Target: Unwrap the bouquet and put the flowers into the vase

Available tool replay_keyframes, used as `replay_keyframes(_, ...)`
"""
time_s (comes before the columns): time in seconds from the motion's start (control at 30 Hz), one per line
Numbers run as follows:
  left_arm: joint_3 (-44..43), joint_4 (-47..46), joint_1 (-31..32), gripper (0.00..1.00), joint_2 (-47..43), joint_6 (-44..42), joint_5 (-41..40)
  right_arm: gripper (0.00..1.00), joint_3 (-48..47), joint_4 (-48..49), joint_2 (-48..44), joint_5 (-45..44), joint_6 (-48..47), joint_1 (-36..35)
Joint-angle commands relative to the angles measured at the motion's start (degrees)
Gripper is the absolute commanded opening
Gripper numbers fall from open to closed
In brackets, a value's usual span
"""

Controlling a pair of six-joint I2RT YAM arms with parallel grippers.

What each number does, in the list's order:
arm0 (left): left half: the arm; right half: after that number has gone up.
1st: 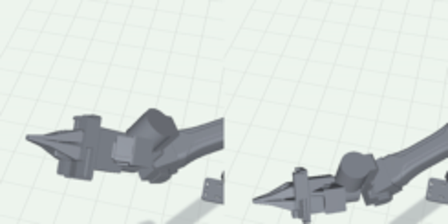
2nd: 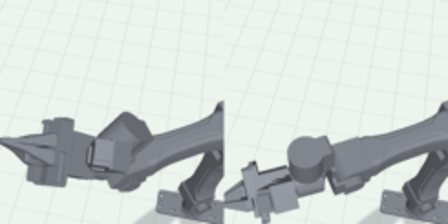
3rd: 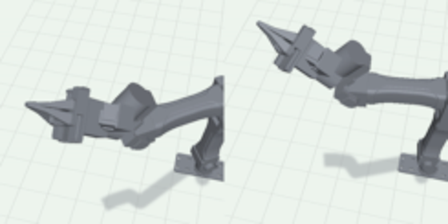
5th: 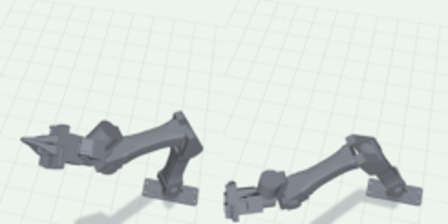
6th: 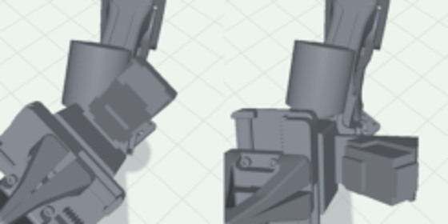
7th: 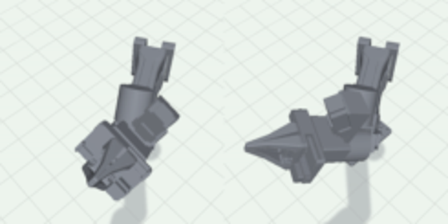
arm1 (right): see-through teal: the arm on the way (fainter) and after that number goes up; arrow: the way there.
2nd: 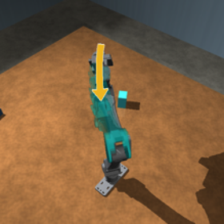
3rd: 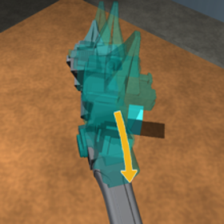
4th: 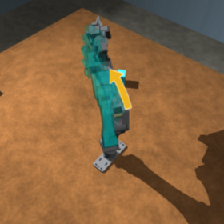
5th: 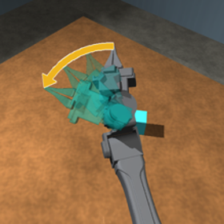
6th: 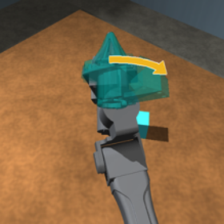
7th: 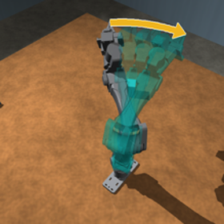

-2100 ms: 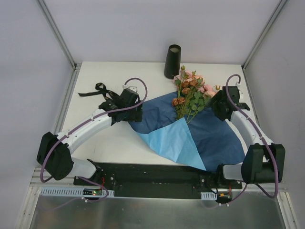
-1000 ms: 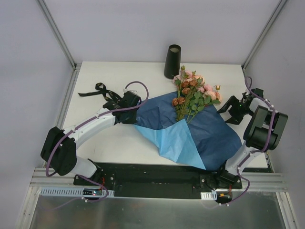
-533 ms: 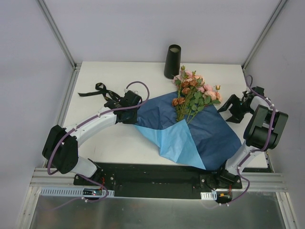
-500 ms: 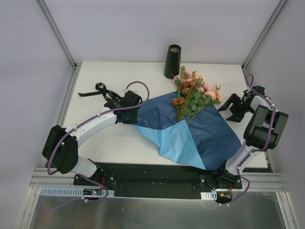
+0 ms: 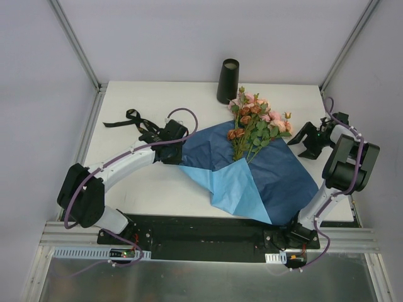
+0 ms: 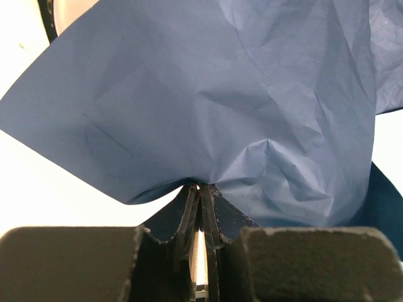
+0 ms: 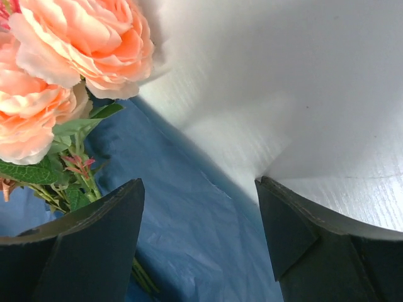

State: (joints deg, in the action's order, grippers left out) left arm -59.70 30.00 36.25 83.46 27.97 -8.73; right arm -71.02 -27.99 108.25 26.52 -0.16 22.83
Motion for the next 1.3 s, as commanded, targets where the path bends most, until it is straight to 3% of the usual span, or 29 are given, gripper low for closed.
replay_keyframes(0.0, -1.73, 0.41, -0.65, 0.07, 1.18, 1.30, 2.32, 0.79, -0.17, -2.41, 0.73, 3.01, -1.76, -0.59)
replay_keyframes(0.17, -1.73, -0.20, -0.65, 0.07, 1.09, 1.57, 0.73, 0.75, 0.36, -4.44, 1.09, 6.78, -1.59, -0.68)
replay_keyframes(0.43, -1.56, -1.78, -0.65, 0.06, 2.93, 1.65, 1.09, 0.63, -0.61, -6.12, -0.05, 4.33, -1.51, -0.59)
replay_keyframes(0.73, -1.47, -3.10, -0.65, 0.05, 3.90, 2.27, 0.21, 0.34, 1.24, -1.46, 0.47, 3.89, 2.36, 0.20)
replay_keyframes(0.93, -2.70, -2.93, -0.74, 0.05, 5.66, 1.48, -2.16, 0.00, 3.61, 2.84, -1.63, -2.07, 6.22, 1.60)
replay_keyframes(1.03, -2.97, -1.61, -1.09, 0.04, 5.49, 2.35, -6.64, 0.00, 4.23, 3.47, -3.12, -6.03, 7.72, 1.78)
replay_keyframes(1.17, -1.91, -0.30, -2.23, 0.13, 4.17, 3.06, -9.28, 0.01, 4.75, 3.90, -5.76, -6.92, 11.05, 1.78)
replay_keyframes(1.27, -1.56, 1.20, -2.94, 0.26, 4.25, 3.85, -11.21, 0.17, 4.76, 3.12, -8.83, -8.06, 13.08, 1.34)
